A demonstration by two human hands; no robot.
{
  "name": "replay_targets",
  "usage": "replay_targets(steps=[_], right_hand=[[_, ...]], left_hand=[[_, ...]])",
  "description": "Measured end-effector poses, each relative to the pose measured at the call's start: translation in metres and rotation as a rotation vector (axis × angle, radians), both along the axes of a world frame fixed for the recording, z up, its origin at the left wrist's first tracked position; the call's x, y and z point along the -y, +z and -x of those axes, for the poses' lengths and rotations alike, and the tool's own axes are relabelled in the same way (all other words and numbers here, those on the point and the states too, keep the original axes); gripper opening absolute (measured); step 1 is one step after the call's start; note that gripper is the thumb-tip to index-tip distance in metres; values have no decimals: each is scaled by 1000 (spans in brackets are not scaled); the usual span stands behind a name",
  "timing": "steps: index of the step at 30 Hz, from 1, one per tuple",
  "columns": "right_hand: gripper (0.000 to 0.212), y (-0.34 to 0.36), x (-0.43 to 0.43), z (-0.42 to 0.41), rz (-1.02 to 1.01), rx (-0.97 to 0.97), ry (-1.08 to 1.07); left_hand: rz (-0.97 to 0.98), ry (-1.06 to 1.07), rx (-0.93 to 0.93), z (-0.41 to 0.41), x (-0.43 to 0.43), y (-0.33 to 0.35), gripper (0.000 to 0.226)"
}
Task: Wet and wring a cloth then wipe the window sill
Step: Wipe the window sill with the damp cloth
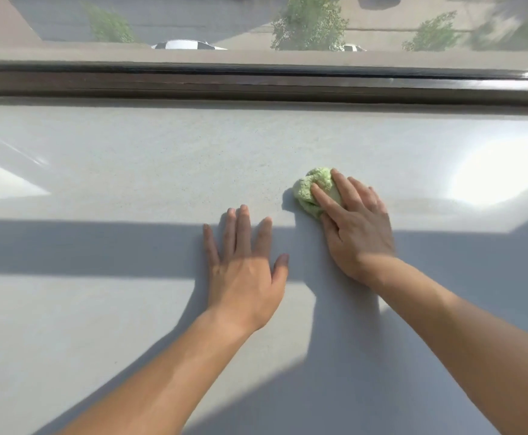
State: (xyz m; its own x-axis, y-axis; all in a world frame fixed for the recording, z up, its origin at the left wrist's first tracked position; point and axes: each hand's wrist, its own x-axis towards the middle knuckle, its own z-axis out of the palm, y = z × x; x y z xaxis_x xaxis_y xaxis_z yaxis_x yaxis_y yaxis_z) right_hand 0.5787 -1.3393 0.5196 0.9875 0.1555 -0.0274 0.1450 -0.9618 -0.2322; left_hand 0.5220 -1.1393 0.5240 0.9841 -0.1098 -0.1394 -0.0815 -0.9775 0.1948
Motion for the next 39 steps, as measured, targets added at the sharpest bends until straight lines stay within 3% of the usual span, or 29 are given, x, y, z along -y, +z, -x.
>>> replay_targets(steps=[4,8,10,17,20,28,34,39], right_hand=[[51,-2,32,2,-16,-18,129],[48,-3,63,-27,-14,-66,-249],[49,-6,52,-17,7,-54,-284],[46,-21,2,55,-73,158,99],[45,-20,20,53,-64,146,222],[50,-14,11,64,-53,110,-128],[51,-18,12,122,-6,66,160],[49,-16,10,121,-62,32,-207]], left_hand=[[12,16,4,9,4,1,68],[12,48,-10,20,7,-5,70],[-12,50,-15,27,10,-9,69],[-12,83,9,15,-1,-15,66],[26,97,7,22,-7,-13,63],[48,105,-26,40,-9,-13,66],[67,70,-33,47,-12,-13,65],[100,25,-54,70,-17,-11,64]])
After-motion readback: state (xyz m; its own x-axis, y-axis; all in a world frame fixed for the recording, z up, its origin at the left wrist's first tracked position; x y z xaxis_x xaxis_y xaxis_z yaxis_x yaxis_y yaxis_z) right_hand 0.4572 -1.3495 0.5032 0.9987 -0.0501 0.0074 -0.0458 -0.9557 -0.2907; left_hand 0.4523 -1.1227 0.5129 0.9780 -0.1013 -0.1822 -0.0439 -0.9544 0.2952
